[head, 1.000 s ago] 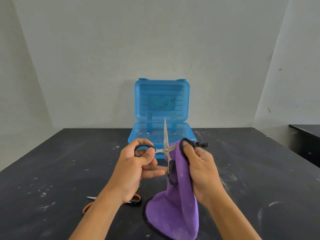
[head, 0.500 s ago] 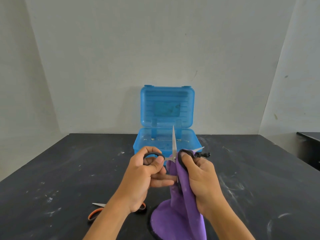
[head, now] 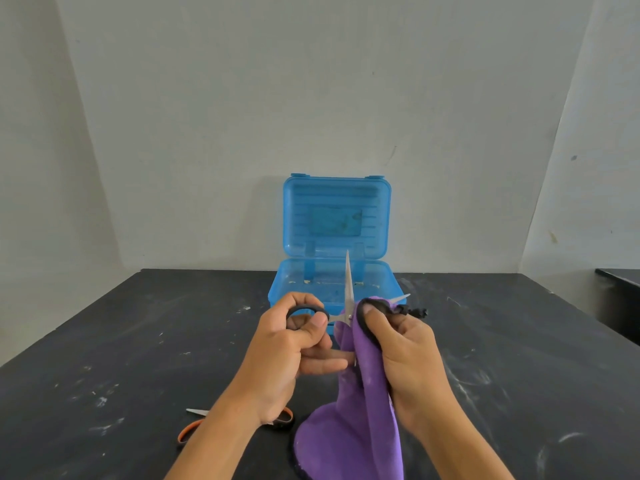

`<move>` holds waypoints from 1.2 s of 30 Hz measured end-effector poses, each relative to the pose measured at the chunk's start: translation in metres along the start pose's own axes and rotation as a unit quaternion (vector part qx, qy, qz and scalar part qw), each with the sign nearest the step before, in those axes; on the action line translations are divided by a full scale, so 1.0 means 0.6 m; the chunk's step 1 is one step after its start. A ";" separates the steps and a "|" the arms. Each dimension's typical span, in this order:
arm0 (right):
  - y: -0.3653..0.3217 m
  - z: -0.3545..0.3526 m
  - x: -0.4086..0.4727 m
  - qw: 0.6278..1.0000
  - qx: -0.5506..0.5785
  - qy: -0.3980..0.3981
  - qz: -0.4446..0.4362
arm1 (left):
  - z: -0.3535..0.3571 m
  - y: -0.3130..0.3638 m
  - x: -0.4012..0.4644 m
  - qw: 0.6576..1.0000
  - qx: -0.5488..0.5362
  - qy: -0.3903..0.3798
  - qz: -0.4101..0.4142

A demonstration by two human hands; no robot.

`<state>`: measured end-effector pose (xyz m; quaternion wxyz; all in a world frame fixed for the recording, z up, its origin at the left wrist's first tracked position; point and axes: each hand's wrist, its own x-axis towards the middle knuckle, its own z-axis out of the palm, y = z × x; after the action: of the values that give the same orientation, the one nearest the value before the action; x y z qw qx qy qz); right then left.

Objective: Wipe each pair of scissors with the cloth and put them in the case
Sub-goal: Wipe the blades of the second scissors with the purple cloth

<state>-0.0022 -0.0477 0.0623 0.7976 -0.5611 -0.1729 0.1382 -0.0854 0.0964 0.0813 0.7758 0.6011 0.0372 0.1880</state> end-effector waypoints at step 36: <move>0.004 -0.024 0.008 1.000 0.012 0.013 -0.010 | -0.010 -0.005 0.005 1.000 -0.017 0.002 -0.013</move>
<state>0.0083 -0.0569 0.0565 0.8077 -0.5516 -0.1663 0.1251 -0.0833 0.1022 0.0774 0.7882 0.5871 0.0434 0.1794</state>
